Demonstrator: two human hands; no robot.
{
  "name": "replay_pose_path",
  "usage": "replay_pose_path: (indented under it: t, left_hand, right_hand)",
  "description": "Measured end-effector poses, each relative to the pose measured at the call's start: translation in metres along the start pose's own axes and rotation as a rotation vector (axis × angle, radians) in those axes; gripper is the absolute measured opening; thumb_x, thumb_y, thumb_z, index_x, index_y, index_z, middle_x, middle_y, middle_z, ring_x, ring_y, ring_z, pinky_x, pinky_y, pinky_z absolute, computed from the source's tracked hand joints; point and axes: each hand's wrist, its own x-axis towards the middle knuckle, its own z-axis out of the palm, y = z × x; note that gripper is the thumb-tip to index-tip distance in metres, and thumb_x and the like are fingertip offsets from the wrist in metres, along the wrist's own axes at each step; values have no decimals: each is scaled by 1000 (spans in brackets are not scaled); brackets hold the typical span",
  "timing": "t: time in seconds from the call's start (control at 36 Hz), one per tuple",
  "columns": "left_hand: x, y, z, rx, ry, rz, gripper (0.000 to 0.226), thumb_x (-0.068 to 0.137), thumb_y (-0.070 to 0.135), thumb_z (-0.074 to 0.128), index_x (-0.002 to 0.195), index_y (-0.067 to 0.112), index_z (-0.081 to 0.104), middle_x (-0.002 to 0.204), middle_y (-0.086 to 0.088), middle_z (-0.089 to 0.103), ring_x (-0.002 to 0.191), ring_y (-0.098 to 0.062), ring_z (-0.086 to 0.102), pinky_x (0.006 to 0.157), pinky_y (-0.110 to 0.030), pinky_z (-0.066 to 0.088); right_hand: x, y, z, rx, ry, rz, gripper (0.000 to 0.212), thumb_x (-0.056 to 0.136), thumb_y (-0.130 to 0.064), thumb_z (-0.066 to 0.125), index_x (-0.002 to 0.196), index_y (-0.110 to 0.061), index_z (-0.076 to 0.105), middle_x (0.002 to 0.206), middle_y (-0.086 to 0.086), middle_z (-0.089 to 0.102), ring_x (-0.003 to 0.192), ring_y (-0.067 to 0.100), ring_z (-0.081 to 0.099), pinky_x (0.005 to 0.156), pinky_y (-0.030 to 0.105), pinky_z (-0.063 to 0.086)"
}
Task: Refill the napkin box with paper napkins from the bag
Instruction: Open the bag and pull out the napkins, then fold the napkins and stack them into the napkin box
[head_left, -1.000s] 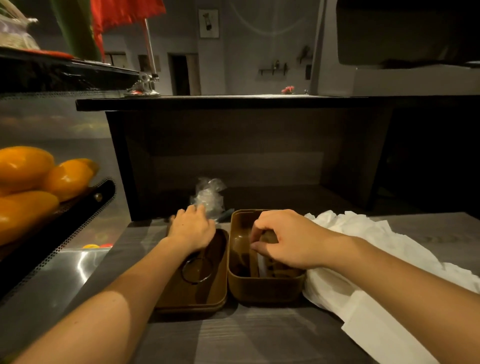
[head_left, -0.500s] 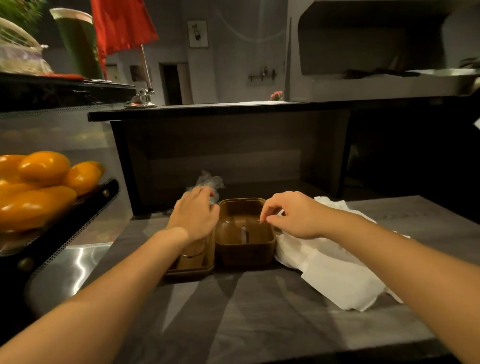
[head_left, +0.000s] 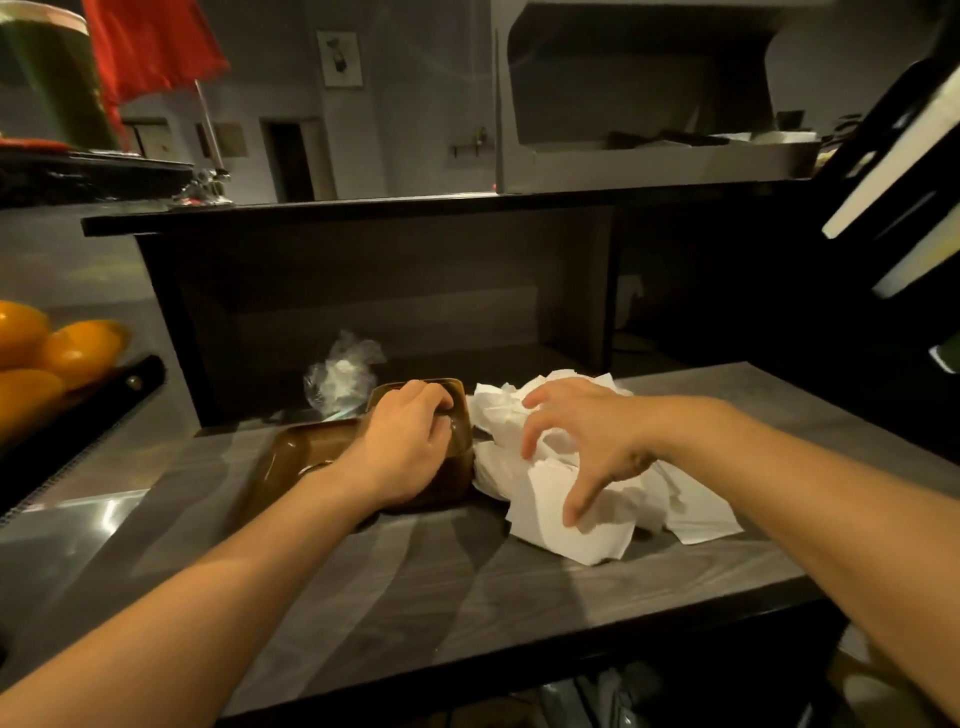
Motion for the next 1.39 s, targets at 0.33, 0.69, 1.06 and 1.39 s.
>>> replay_pose_path:
  t: [0.33, 0.69, 1.06, 1.39]
  left_hand:
    - [4, -3, 13, -71, 25, 1, 22, 105, 20, 46, 123, 19, 59, 121, 3, 58, 114, -13, 54, 98, -27, 44]
    - [11, -8, 12, -361, 113, -173, 18, 106, 25, 44, 105, 30, 60, 102, 11, 60, 100, -8, 56, 77, -20, 44]
    - [26, 18, -14, -988, -183, -195, 43, 85, 65, 52, 112, 36, 70, 104, 13, 75, 98, -7, 72, 86, -29, 57]
    - [23, 5, -11, -959, 74, -445, 29, 89, 25, 75, 111, 31, 56, 105, 9, 65, 97, -12, 64, 80, -34, 58]
  right_hand:
    - [25, -3, 8, -13, 210, -159, 18, 89, -49, 71, 99, -36, 74, 157, -13, 35, 152, 17, 11, 123, 46, 14]
    - [50, 5, 0, 408, 539, -7, 18, 102, -22, 57, 101, -32, 72, 96, -12, 68, 90, 8, 63, 75, 19, 50]
    - [76, 1, -17, 1028, 415, -61, 9, 96, -20, 69, 101, -21, 76, 80, -8, 73, 70, 2, 68, 61, 12, 49]
    - [48, 6, -1, 9, 53, -1, 57, 73, -58, 81, 124, -38, 64, 114, -13, 48, 114, 16, 39, 99, 39, 45]
